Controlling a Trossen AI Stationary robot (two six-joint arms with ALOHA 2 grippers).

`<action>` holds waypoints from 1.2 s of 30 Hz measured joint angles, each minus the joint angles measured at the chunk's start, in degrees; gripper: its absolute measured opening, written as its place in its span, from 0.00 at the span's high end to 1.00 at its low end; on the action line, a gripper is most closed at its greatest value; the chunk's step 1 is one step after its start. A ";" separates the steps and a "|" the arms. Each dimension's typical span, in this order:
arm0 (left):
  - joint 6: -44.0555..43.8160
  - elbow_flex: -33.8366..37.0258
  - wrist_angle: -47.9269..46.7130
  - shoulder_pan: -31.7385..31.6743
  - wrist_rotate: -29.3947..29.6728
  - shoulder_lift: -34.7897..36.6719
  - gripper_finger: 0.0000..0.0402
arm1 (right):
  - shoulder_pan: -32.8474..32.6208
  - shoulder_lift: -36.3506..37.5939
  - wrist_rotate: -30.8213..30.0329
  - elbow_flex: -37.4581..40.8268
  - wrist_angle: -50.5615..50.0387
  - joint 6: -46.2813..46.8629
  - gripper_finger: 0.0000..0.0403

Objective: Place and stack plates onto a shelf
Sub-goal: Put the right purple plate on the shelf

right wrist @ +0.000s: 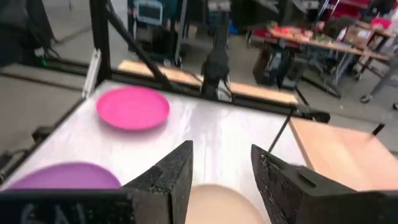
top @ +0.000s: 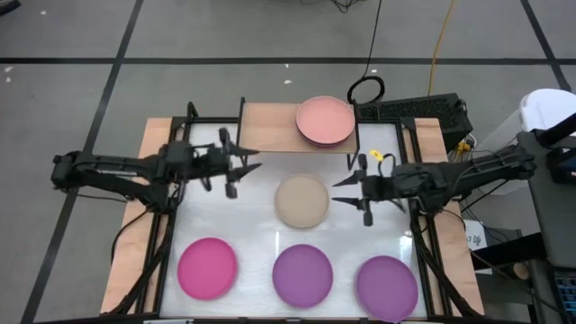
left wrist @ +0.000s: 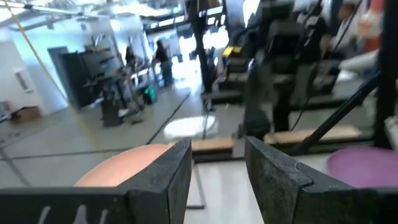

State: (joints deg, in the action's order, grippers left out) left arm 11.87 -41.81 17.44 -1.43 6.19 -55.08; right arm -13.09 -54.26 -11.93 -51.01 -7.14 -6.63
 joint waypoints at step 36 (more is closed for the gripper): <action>-6.44 17.56 19.99 8.31 3.79 3.33 0.61 | -11.85 -13.62 22.75 7.77 -29.94 41.65 0.64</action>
State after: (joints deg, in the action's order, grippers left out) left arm 5.43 -24.25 37.43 6.88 9.98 -51.75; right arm -24.94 -67.88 10.82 -43.24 -37.09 35.01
